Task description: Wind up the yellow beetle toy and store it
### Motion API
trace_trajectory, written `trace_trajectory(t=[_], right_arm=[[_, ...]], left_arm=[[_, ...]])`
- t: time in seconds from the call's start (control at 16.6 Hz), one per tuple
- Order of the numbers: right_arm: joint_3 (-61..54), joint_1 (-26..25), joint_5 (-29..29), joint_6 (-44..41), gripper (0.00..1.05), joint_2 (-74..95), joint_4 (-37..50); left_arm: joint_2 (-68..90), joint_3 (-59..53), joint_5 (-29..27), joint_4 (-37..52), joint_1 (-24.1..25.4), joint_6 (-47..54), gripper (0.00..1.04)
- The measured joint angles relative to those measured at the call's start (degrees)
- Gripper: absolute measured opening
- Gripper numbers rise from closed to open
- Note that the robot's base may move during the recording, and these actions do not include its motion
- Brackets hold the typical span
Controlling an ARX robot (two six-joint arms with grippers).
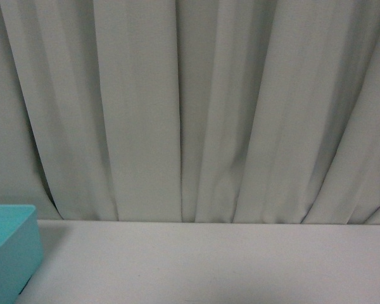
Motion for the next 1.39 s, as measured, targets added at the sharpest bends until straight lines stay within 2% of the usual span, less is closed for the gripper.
trace_trajectory(t=[0.54, 0.97, 1.03, 1.15, 1.39], right_arm=[[0.00, 0.00, -0.02, 0.00, 0.98, -0.02, 0.02], [0.00, 0.00, -0.02, 0.00, 0.98, 0.00, 0.02], [0.00, 0.00, -0.02, 0.00, 0.98, 0.00, 0.02], [0.00, 0.00, -0.02, 0.00, 0.98, -0.02, 0.02], [0.00, 0.00, -0.02, 0.00, 0.98, 0.00, 0.00]], left_arm=[[-0.96, -1.27, 0.00, -0.46, -0.09, -0.09, 0.03], [-0.96, -1.27, -0.02, -0.46, -0.09, -0.07, 0.62], [-0.96, -1.27, -0.02, -0.46, -0.09, -0.04, 0.79], [-0.96, -1.27, -0.02, -0.46, -0.09, -0.02, 1.00], [-0.96, -1.27, 0.00, -0.46, -0.09, -0.04, 0.98]])
